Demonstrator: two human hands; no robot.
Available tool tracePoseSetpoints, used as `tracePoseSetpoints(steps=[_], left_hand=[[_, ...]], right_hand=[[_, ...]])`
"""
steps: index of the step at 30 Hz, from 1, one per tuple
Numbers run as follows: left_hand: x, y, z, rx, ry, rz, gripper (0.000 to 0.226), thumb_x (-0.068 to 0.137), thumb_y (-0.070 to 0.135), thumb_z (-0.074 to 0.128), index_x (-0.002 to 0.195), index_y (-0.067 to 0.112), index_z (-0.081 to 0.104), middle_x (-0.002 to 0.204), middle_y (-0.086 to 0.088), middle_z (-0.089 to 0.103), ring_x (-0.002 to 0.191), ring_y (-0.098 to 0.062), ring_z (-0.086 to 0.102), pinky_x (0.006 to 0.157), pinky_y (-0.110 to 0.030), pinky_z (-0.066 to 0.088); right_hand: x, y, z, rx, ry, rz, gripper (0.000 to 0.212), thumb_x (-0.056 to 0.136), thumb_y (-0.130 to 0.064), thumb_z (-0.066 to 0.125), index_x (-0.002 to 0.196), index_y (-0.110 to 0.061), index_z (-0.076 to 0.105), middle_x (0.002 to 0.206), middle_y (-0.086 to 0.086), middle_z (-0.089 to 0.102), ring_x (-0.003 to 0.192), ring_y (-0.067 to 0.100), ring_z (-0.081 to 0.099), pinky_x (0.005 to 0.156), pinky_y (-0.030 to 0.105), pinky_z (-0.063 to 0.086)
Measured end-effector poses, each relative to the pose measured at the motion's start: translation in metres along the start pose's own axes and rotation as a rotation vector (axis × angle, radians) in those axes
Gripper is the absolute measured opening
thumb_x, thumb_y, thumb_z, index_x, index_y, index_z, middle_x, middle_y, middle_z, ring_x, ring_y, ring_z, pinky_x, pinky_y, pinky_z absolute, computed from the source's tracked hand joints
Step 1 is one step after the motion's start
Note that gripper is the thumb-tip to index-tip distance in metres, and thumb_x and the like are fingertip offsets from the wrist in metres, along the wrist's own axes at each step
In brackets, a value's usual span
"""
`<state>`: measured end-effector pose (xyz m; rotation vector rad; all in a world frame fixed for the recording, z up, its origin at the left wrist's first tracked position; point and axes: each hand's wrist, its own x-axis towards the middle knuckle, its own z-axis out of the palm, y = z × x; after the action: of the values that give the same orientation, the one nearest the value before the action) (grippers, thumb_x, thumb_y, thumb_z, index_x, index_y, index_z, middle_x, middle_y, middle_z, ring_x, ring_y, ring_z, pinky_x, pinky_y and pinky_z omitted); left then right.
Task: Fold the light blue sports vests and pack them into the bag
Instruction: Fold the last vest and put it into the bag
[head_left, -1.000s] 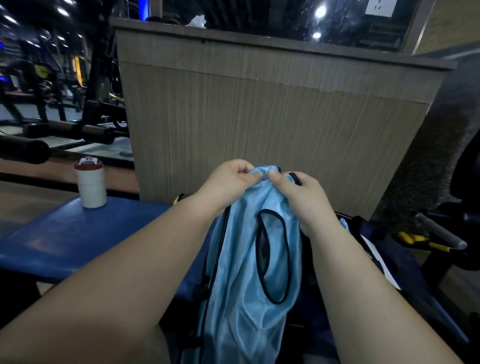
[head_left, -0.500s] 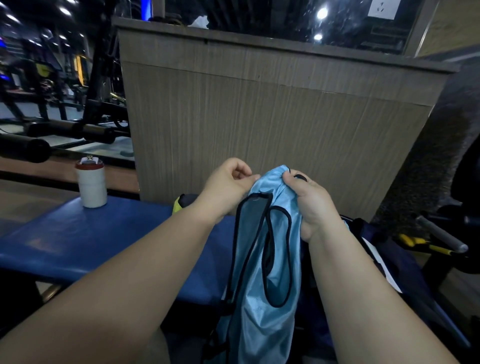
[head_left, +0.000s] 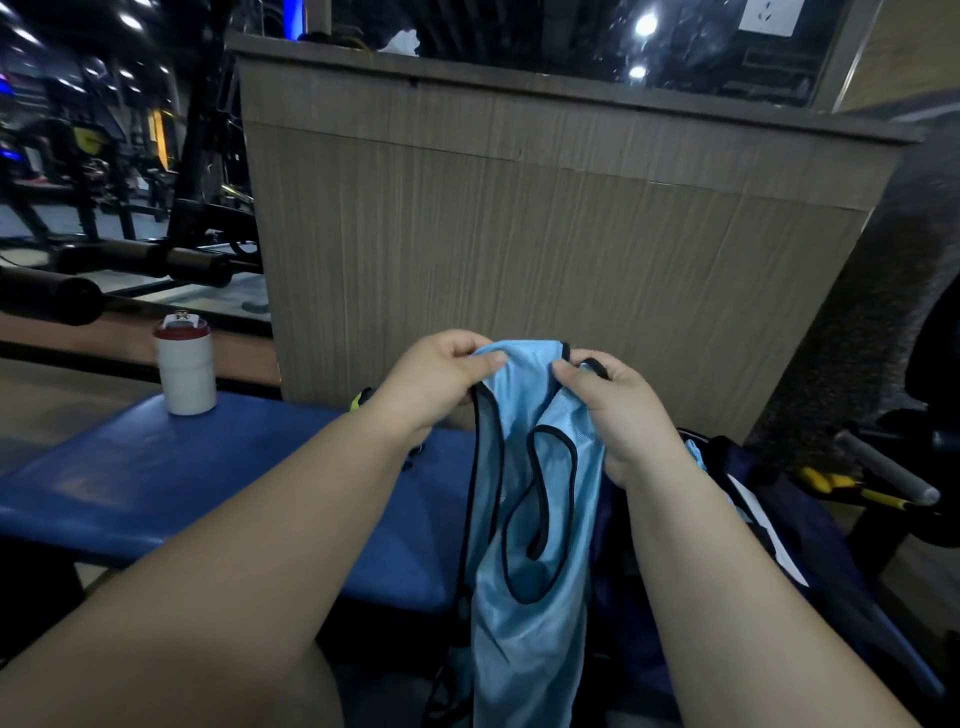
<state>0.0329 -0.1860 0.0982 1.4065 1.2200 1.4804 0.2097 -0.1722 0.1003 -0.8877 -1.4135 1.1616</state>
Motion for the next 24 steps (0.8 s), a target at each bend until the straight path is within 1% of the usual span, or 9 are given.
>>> tracePoseSetpoints(steps=[3, 6, 10, 13, 17, 19, 20, 22, 24], left_hand=[[0.006, 0.006, -0.012, 0.142, 0.004, -0.017, 0.014, 0.095, 0.012, 0.059, 0.087, 0.018, 0.068, 0.08, 0.0, 0.067, 0.07, -0.01, 0.06, 0.064, -0.021, 0.05], [0.013, 0.01, -0.03, 0.358, 0.038, -0.023, 0.016, 0.092, 0.011, 0.056, 0.089, 0.019, 0.069, 0.085, -0.002, 0.07, 0.076, -0.016, 0.062, 0.072, -0.029, 0.051], [0.013, 0.018, -0.049, 0.377, 0.07, -0.103, 0.018, 0.089, 0.004, 0.049, 0.082, 0.013, 0.064, 0.077, -0.008, 0.064, 0.071, -0.021, 0.058, 0.065, -0.031, 0.046], [0.016, 0.022, -0.071, 0.277, 0.172, -0.144, 0.016, 0.09, 0.004, 0.044, 0.086, 0.005, 0.059, 0.071, -0.013, 0.054, 0.068, -0.023, 0.051, 0.062, -0.033, 0.04], [0.019, 0.023, -0.096, 0.227, 0.359, -0.234, 0.011, 0.073, 0.02, 0.043, 0.082, 0.015, 0.048, 0.076, -0.01, 0.044, 0.07, -0.023, 0.042, 0.065, -0.04, 0.035], [0.017, 0.025, -0.101, 0.209, 0.359, -0.261, 0.006, 0.078, 0.022, 0.047, 0.078, 0.015, 0.047, 0.078, -0.01, 0.049, 0.07, -0.024, 0.049, 0.069, -0.039, 0.045], [0.019, 0.023, -0.107, 0.247, 0.367, -0.258, 0.012, 0.079, 0.024, 0.049, 0.082, 0.014, 0.052, 0.086, -0.011, 0.055, 0.078, -0.026, 0.054, 0.077, -0.042, 0.049], [0.02, 0.02, -0.115, 0.356, 0.408, -0.235, 0.024, 0.079, 0.027, 0.052, 0.096, 0.01, 0.057, 0.098, -0.011, 0.059, 0.09, -0.029, 0.056, 0.083, -0.042, 0.047], [0.021, 0.015, -0.12, 0.465, 0.455, -0.194, 0.029, 0.083, 0.029, 0.053, 0.099, 0.006, 0.058, 0.098, -0.012, 0.062, 0.091, -0.03, 0.058, 0.08, -0.039, 0.045]], right_hand=[[0.006, 0.001, -0.016, -0.257, 0.064, -0.004, 0.027, 0.093, -0.039, 0.063, 0.079, -0.019, 0.074, 0.087, 0.001, 0.074, 0.085, 0.02, 0.068, 0.083, 0.035, 0.053], [0.011, -0.002, -0.032, -0.462, 0.188, -0.021, 0.042, 0.096, -0.051, 0.052, 0.073, -0.023, 0.072, 0.081, 0.001, 0.067, 0.08, 0.02, 0.061, 0.076, 0.034, 0.047], [0.012, -0.011, -0.061, -0.685, 0.333, -0.094, 0.05, 0.102, -0.049, 0.035, 0.097, -0.007, 0.061, 0.083, 0.001, 0.054, 0.076, 0.017, 0.048, 0.069, 0.033, 0.032], [0.012, -0.013, -0.084, -0.716, 0.411, -0.113, 0.056, 0.102, -0.051, 0.034, 0.105, -0.001, 0.061, 0.089, 0.004, 0.054, 0.086, 0.021, 0.048, 0.076, 0.032, 0.032], [0.001, -0.017, -0.097, -0.54, 0.379, -0.009, 0.054, 0.095, -0.061, 0.044, 0.103, -0.01, 0.062, 0.097, 0.004, 0.062, 0.097, 0.024, 0.058, 0.086, 0.038, 0.043], [-0.005, -0.015, -0.099, -0.336, 0.287, 0.057, 0.036, 0.086, -0.052, 0.068, 0.097, -0.018, 0.061, 0.095, 0.002, 0.065, 0.088, 0.02, 0.062, 0.082, 0.038, 0.049], [-0.006, -0.014, -0.099, -0.218, 0.242, 0.09, 0.03, 0.078, -0.039, 0.078, 0.095, -0.02, 0.06, 0.093, 0.005, 0.065, 0.082, 0.021, 0.063, 0.078, 0.038, 0.051], [-0.006, -0.011, -0.097, -0.057, 0.19, 0.12, 0.025, 0.074, -0.012, 0.069, 0.095, -0.021, 0.058, 0.086, 0.008, 0.062, 0.072, 0.021, 0.061, 0.068, 0.034, 0.05], [-0.006, -0.009, -0.091, -0.121, 0.181, 0.119, 0.027, 0.083, 0.004, 0.055, 0.096, -0.019, 0.057, 0.089, 0.008, 0.062, 0.075, 0.021, 0.061, 0.067, 0.033, 0.05]])
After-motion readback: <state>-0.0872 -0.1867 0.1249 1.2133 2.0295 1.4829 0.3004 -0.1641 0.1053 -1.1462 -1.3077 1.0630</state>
